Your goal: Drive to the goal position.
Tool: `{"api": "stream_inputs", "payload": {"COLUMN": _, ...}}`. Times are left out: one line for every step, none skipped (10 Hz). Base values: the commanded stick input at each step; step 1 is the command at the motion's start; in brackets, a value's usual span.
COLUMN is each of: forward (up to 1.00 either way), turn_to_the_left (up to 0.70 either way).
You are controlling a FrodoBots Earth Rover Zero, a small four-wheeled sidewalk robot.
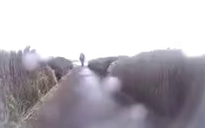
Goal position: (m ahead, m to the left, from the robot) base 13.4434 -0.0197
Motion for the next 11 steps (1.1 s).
{"api": "stream_inputs", "payload": {"forward": 0.7, "turn_to_the_left": 0.0}}
{"api": "stream_inputs", "payload": {"forward": 0.7, "turn_to_the_left": 0.0}}
{"api": "stream_inputs", "payload": {"forward": 0.7, "turn_to_the_left": 0.0}}
{"api": "stream_inputs", "payload": {"forward": 0.7, "turn_to_the_left": 0.0}}
{"api": "stream_inputs", "payload": {"forward": 0.7, "turn_to_the_left": 0.0}}
{"api": "stream_inputs", "payload": {"forward": 0.7, "turn_to_the_left": 0.0}}
{"api": "stream_inputs", "payload": {"forward": 0.7, "turn_to_the_left": 0.0}}
{"api": "stream_inputs", "payload": {"forward": 0.7, "turn_to_the_left": 0.0}}
{"api": "stream_inputs", "payload": {"forward": 0.7, "turn_to_the_left": 0.0}}
{"api": "stream_inputs", "payload": {"forward": 0.7, "turn_to_the_left": 0.0}}
{"api": "stream_inputs", "payload": {"forward": 0.7, "turn_to_the_left": 0.05}}
